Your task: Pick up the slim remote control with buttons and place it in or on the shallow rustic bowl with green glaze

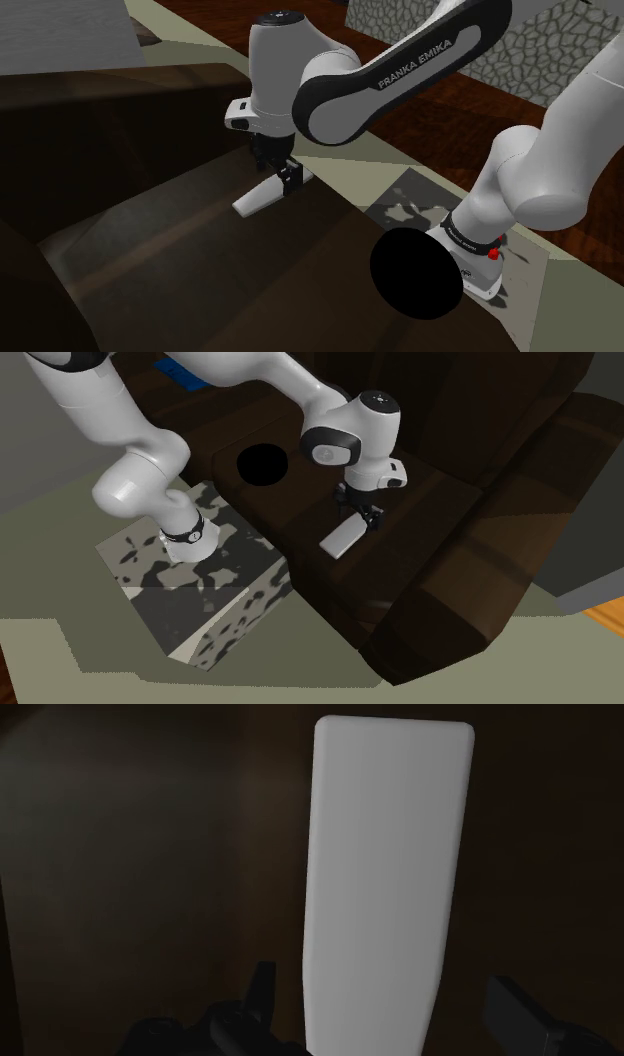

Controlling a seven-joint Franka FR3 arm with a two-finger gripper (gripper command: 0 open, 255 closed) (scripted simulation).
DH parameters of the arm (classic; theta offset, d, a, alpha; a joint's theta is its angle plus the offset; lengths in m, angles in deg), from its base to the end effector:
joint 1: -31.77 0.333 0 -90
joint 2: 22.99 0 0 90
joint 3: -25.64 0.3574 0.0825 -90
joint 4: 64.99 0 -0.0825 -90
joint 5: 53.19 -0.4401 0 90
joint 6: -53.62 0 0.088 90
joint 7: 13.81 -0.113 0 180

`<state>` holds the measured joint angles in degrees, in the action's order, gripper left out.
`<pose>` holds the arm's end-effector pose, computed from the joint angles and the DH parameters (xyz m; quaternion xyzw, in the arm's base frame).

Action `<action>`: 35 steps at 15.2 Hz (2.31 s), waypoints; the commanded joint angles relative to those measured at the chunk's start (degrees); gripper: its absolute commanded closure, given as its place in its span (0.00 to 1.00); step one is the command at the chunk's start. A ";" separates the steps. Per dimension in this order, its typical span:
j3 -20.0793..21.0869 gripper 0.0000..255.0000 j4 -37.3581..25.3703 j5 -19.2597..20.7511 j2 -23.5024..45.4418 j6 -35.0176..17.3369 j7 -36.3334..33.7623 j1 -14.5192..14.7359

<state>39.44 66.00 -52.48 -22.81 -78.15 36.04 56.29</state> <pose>0.4383 0.3460 0.3505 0.7154 0.6986 0.0048 0.0048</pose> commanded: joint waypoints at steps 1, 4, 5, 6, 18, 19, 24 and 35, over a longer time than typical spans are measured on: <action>0.00 0.00 0.54 0.34 1.08 -1.63 -0.09 0.00; -0.03 0.00 1.19 0.83 2.44 -3.59 -0.44 0.02; -0.03 0.00 1.19 0.83 2.43 -3.59 -0.44 0.02; -0.03 0.00 1.19 0.83 2.43 -3.59 -0.44 0.02; -0.03 1.00 1.17 0.83 2.43 -3.56 -0.44 0.03; -0.03 1.00 1.17 0.83 2.43 -3.56 -0.44 0.02; 0.00 1.00 0.39 0.27 0.89 -1.30 -0.03 -0.01; -0.12 1.00 -3.47 -1.20 -3.84 7.15 1.10 -0.06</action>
<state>39.36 62.76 -53.56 -26.20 -71.69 37.00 56.25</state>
